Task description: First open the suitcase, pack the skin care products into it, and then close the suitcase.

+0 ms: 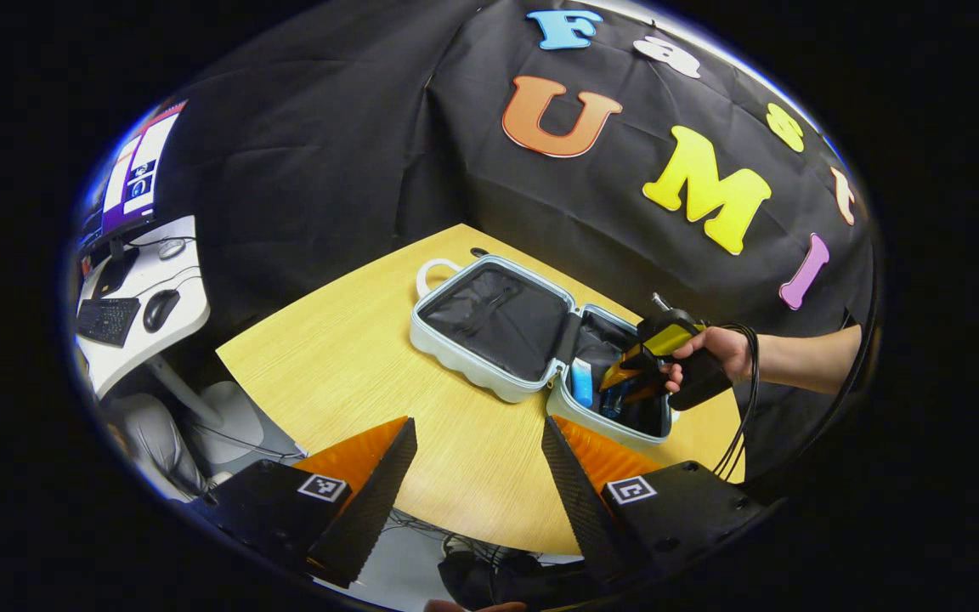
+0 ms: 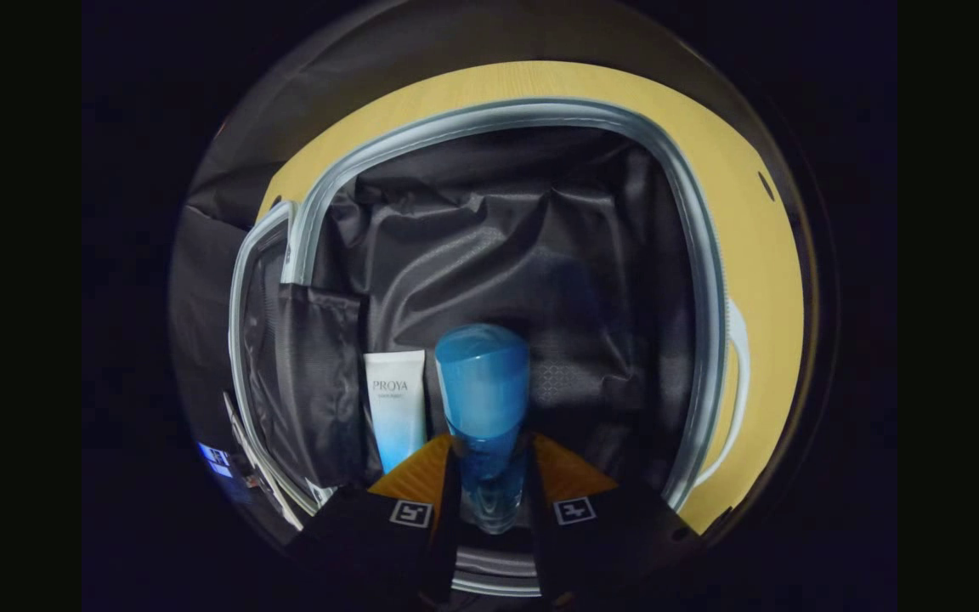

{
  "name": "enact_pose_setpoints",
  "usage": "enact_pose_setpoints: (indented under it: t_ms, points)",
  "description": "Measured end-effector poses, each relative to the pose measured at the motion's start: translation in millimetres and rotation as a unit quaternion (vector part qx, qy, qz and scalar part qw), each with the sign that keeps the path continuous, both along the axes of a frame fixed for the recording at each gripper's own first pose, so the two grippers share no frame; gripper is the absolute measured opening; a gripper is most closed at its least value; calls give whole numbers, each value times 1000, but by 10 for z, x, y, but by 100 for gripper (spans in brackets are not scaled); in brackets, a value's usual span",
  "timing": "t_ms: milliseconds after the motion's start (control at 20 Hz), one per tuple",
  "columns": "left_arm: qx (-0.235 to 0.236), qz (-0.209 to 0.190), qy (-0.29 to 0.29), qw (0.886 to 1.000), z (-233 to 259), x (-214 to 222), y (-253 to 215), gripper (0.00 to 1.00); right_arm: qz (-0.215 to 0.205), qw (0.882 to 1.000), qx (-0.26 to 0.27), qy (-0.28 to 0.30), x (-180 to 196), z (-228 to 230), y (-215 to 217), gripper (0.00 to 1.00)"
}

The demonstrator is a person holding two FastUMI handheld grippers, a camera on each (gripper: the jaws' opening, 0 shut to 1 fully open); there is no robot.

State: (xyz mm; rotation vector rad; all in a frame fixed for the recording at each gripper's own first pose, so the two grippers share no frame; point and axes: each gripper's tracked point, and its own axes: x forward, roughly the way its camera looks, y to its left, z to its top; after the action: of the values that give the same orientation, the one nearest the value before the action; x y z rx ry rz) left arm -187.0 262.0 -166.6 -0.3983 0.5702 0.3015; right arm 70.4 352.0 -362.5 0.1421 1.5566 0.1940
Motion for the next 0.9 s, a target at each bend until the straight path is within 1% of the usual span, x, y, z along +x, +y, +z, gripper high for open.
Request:
enact_pose_setpoints:
  t_ms: [100, 150, 300, 400, 500, 550, 600, 700, 800, 900]
  points:
    - [2, 1, 1, 1000, 11, -41, 17, 95, 2, 1000, -9, -5, 6, 7, 3, 34]
    - [3, 3, -1, 1000, 27, -57, 23, 95, 0, 1000, -13, -6, 4, 1, 8, 36]
    - [-1, 3, 1, 1000, 21, -60, 44, 95, -2, 1000, -23, -12, 10, 14, 16, 40]
    - [1, -3, -4, 1000, 52, -24, 59, 95, 1, 1000, -25, -14, -25, 36, -5, 40]
    - [1, -12, -12, 1000, 70, 53, 70, 95, 0, 1000, -14, -12, -97, 120, -33, 41]
    - [-1, -19, -15, 1000, 65, 96, 60, 95, 5, 1000, -12, -16, -140, 164, -75, 39]
    - [-6, -27, -19, 999, 67, 151, 46, 95, 15, 1000, -9, -22, -177, 227, -121, 41]
    - [-9, -44, -34, 998, 88, 290, 58, 95, 32, 999, 0, -39, -237, 385, -210, 52]
    - [-19, -59, -51, 997, 112, 463, 116, 95, 44, 997, 21, -62, -292, 590, -313, 54]
    - [-28, -64, -72, 995, 124, 678, 297, 95, 55, 992, 50, -97, -345, 842, -423, 58]
